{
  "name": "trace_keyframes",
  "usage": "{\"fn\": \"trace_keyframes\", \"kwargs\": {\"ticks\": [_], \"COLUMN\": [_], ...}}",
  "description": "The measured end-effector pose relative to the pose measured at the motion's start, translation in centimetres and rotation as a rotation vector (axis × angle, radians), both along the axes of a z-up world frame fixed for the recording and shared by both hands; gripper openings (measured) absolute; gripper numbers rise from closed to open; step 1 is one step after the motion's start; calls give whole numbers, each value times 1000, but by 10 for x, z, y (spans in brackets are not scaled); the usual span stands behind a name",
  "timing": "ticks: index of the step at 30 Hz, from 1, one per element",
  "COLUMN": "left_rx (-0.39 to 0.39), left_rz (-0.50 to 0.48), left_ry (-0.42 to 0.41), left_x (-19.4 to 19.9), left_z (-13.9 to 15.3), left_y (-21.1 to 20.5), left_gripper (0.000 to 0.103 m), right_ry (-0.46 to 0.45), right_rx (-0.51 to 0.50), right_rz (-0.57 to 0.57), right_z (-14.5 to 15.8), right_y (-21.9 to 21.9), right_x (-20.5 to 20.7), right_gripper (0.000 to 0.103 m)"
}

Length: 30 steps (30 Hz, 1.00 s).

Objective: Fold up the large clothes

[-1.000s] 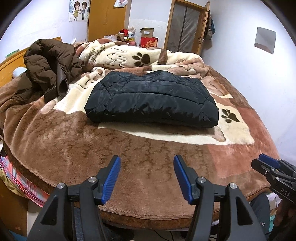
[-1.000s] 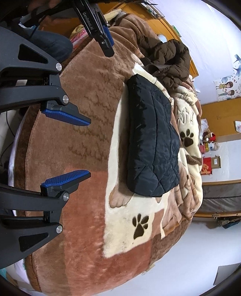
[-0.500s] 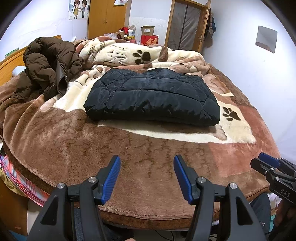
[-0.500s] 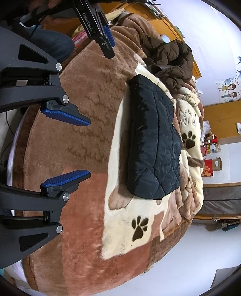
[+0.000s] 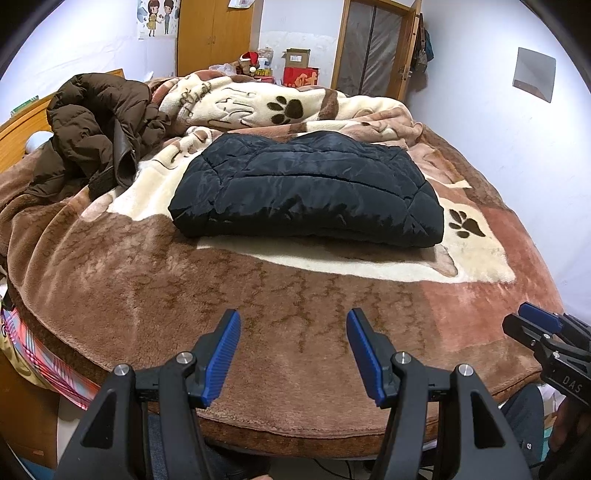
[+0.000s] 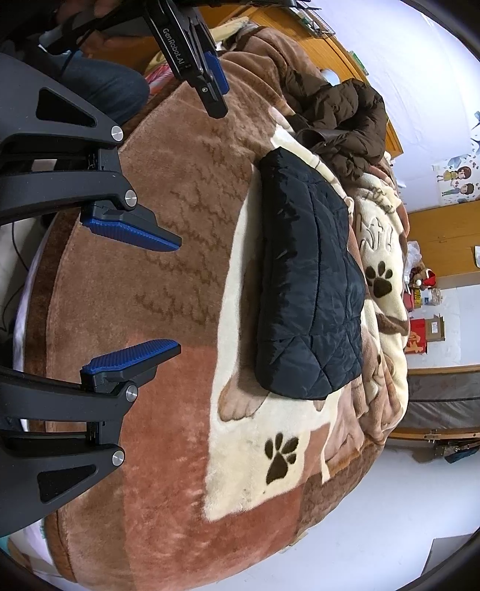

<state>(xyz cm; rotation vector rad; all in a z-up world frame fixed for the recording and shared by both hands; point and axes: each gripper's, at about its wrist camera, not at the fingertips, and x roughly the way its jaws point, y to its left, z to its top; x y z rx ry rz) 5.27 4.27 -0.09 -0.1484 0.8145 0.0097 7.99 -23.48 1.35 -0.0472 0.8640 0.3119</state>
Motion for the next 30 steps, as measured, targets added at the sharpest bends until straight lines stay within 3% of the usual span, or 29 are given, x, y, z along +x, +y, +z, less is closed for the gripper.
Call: {"fn": "trace_keyframes", "kwargs": {"ticks": [30], "left_rx": [4], "left_rz": [-3], "left_ry": [5], "left_x": [1], "left_z": [-2], "left_y": [-2], "left_gripper": [65], "right_ry": [14], "right_rx": [3], "right_rz": [2], "right_z": [-4], "right_y": [1], "right_x": [2], "right_gripper": [50]}}
